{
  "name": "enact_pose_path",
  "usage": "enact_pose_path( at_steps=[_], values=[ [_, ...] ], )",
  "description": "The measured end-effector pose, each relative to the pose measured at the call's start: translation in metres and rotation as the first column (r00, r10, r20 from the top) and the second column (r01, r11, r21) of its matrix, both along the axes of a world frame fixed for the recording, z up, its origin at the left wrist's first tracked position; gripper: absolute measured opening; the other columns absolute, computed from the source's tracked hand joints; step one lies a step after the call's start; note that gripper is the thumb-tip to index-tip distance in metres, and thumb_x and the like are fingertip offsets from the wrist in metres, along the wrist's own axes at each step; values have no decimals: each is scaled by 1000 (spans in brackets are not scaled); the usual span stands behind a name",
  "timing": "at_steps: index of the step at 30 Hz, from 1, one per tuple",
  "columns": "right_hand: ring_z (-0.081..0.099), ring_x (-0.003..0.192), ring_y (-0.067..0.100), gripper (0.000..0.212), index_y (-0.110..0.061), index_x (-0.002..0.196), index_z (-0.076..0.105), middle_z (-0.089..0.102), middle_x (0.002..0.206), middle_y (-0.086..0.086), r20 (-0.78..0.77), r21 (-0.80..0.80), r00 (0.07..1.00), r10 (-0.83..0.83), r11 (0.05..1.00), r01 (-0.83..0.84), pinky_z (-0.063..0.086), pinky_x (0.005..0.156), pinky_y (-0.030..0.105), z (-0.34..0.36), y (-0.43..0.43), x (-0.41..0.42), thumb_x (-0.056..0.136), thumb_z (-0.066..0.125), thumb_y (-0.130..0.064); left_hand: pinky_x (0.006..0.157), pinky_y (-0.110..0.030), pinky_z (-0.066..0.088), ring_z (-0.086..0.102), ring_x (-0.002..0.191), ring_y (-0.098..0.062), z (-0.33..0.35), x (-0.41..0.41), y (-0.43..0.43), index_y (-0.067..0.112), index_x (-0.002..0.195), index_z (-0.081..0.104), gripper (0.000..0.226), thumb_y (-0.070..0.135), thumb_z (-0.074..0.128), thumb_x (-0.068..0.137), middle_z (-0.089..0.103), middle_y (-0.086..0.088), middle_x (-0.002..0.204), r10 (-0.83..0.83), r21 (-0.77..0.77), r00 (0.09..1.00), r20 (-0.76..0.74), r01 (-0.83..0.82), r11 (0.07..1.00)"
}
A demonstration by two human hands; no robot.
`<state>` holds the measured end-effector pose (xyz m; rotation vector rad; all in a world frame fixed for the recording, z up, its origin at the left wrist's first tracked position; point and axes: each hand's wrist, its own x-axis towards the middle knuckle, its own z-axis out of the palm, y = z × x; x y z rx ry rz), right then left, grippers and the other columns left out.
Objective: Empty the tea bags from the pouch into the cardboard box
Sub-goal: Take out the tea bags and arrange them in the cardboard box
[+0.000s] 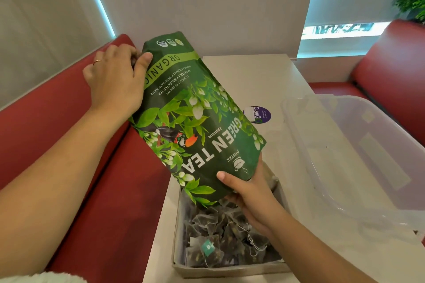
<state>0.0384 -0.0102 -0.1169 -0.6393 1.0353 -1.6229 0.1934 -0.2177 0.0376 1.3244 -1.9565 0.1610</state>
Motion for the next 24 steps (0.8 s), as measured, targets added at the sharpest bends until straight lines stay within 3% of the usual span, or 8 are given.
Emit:
enact_pose_path(
  at_steps=[3,8,12,17,21,24],
  values=[
    [66,105,28,80,-30,132,34,65,121,5,24,15,999,-21,1000,20,58,76,46,0,0,2,71,76,0,94,-50,32,46,115,-37,0,-2,2,17,111,58,43,51,36,95,57,-14,117,2,19,1000,17,-2,1000],
    [66,105,26,77,-27,133,35,66,120,5,12,56,1000,-14,998,13,56,82,51,-1,2,3,73,76,-3,95,-50,31,44,118,-36,-7,0,0,18,111,58,41,51,38,95,56,-12,119,-6,86,1000,-19,8,996],
    [67,104,25,70,-30,130,38,67,119,2,28,65,1000,-13,998,11,55,85,50,1,6,2,76,74,-3,95,-52,31,43,121,-37,-34,6,-14,18,117,57,46,53,35,95,54,-14,125,65,283,998,24,-69,957],
    [67,103,18,63,-41,127,40,66,121,-5,-72,120,996,52,992,-43,54,84,34,3,18,-5,80,71,-12,98,-56,34,46,121,-41,-78,22,-40,19,116,58,50,57,33,95,56,-16,128,114,484,993,-14,-93,870],
    [66,105,20,79,-41,136,36,58,130,2,-129,175,983,129,979,-105,54,87,35,-4,28,-15,75,79,-17,98,-56,38,50,115,-43,-96,33,-54,21,105,58,50,61,30,93,60,-17,121,109,543,994,-23,-79,836],
    [67,101,20,64,-32,127,51,50,131,6,-184,245,978,97,968,-50,56,81,31,-7,31,-19,73,80,-13,97,-56,39,51,112,-41,-104,36,-58,24,99,57,48,62,28,92,61,-16,118,100,572,995,-3,-80,816]
  ],
)
